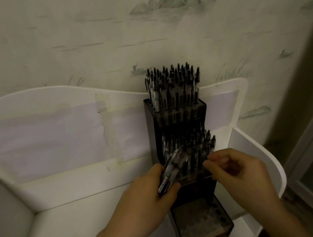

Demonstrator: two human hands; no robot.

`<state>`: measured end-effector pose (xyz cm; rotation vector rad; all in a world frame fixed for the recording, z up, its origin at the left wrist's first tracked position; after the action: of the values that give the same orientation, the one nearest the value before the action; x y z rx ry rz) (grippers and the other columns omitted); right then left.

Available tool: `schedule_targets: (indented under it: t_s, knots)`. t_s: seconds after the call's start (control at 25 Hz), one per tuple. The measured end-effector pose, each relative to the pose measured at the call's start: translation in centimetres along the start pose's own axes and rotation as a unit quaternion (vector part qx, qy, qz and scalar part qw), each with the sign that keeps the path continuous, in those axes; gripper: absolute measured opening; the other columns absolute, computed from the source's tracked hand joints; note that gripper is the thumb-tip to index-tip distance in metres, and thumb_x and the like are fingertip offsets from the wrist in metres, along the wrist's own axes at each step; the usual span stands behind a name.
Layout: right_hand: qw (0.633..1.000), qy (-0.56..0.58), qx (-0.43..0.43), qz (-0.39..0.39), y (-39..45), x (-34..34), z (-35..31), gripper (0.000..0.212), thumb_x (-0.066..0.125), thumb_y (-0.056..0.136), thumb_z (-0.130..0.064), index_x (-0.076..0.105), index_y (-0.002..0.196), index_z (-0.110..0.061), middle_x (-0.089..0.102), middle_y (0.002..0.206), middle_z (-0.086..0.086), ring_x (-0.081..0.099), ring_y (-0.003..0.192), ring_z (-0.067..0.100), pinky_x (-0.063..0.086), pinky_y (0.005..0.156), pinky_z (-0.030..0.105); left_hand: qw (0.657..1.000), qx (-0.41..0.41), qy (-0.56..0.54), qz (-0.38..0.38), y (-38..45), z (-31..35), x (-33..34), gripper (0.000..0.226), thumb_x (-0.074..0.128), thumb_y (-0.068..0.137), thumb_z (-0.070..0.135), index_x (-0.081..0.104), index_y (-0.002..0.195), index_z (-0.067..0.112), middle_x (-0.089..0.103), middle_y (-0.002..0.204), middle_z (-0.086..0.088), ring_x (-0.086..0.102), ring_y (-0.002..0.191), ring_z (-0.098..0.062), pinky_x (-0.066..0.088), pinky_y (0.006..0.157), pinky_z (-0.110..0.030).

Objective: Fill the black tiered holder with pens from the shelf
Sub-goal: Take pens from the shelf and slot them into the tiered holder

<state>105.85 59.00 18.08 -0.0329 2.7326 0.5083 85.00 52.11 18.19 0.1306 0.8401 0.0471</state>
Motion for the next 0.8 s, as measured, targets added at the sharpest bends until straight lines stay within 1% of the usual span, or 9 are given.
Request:
schedule_targets:
  t_s: [0.12,0.2,0.28,0.4,0.52,0.64,0.72,0.8]
  knots:
    - [0.990,0.096,0.052,-0.093,-1.3,2.6,-0.1,0.022,0.072,0.073,-0.038,0.074,0.092,-0.028,0.075,0.078,-0.008,0.071,0.070,0.009,0.056,0.066,0.017,1.000,-0.003,-0.001,-0.004,-0.6,-0.4,0.5,0.018,0.053,0.084,0.057,0.039,0.081,0.046,0.057,0.072,0.017,0.055,0.064,-0.003,0.039,0.053,-0.024]
    - [0.974,0.161,0.085,-0.132,-1.8,4.1,0.0,0.025,0.068,0.073,-0.036,0.074,0.095,-0.024,0.076,0.081,-0.001,0.072,0.073,0.015,0.057,0.066,0.019,1.000,-0.004,0.011,-0.015,-1.1,-0.7,1.0,0.019,0.053,0.085,0.056,0.041,0.084,0.041,0.057,0.073,0.011,0.056,0.067,-0.008,0.048,0.060,-0.032]
    - [0.957,0.222,0.116,-0.147,-2.1,5.2,0.4,0.024,0.068,0.075,-0.029,0.075,0.095,-0.017,0.076,0.083,0.007,0.073,0.076,0.022,0.058,0.068,0.024,0.999,-0.013,0.014,-0.027,-1.5,-1.0,1.5,0.021,0.052,0.086,0.056,0.043,0.091,0.037,0.060,0.079,0.008,0.059,0.072,-0.013,0.051,0.067,-0.037]
    - [0.940,0.266,0.142,-0.157,-2.4,6.0,1.0,0.021,0.069,0.076,-0.022,0.077,0.091,-0.011,0.075,0.085,0.014,0.073,0.078,0.028,0.059,0.068,0.028,0.999,-0.029,0.023,-0.037,-2.0,-1.5,2.1,0.025,0.051,0.088,0.054,0.042,0.089,0.031,0.059,0.080,0.004,0.059,0.074,-0.020,0.051,0.068,-0.041]
    - [0.939,0.274,0.153,-0.141,-2.3,5.7,1.3,0.019,0.068,0.076,-0.020,0.077,0.090,-0.011,0.076,0.086,0.014,0.073,0.079,0.029,0.059,0.067,0.027,0.998,-0.044,0.028,-0.037,-2.5,-2.4,2.4,0.023,0.052,0.089,0.051,0.042,0.090,0.031,0.059,0.081,0.002,0.058,0.074,-0.020,0.050,0.068,-0.039]
    - [0.935,0.300,0.166,-0.091,-1.7,4.6,1.8,0.020,0.068,0.075,-0.018,0.075,0.090,-0.007,0.075,0.084,0.016,0.073,0.077,0.032,0.060,0.064,0.028,0.997,-0.073,0.012,-0.039,-3.1,-3.7,2.4,0.019,0.051,0.091,0.050,0.046,0.094,0.031,0.061,0.081,0.003,0.060,0.073,-0.017,0.052,0.070,-0.039]
    - [0.945,0.289,0.137,-0.063,-1.4,3.7,1.8,0.021,0.067,0.077,-0.017,0.074,0.092,-0.005,0.075,0.082,0.015,0.073,0.075,0.031,0.060,0.065,0.028,0.995,-0.093,0.002,-0.040,-3.5,-4.7,2.5,0.016,0.052,0.092,0.048,0.049,0.095,0.032,0.063,0.080,0.004,0.060,0.071,-0.013,0.053,0.071,-0.039]
    - [0.964,0.247,0.097,-0.033,-1.4,2.9,1.6,0.016,0.068,0.080,-0.017,0.074,0.092,-0.009,0.076,0.078,0.009,0.074,0.072,0.026,0.060,0.066,0.026,0.993,-0.111,0.003,-0.038,-3.8,-5.6,2.5,0.014,0.053,0.092,0.046,0.049,0.093,0.032,0.063,0.080,0.003,0.060,0.069,-0.011,0.054,0.070,-0.036]
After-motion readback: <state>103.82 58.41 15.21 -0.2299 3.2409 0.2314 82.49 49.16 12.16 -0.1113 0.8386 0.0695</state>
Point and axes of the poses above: each hand's wrist, its own y-axis towards the middle knuckle, its own x-axis out of the palm, z = x × y, the point moved 5 cm from there along y, towards the middle knuckle
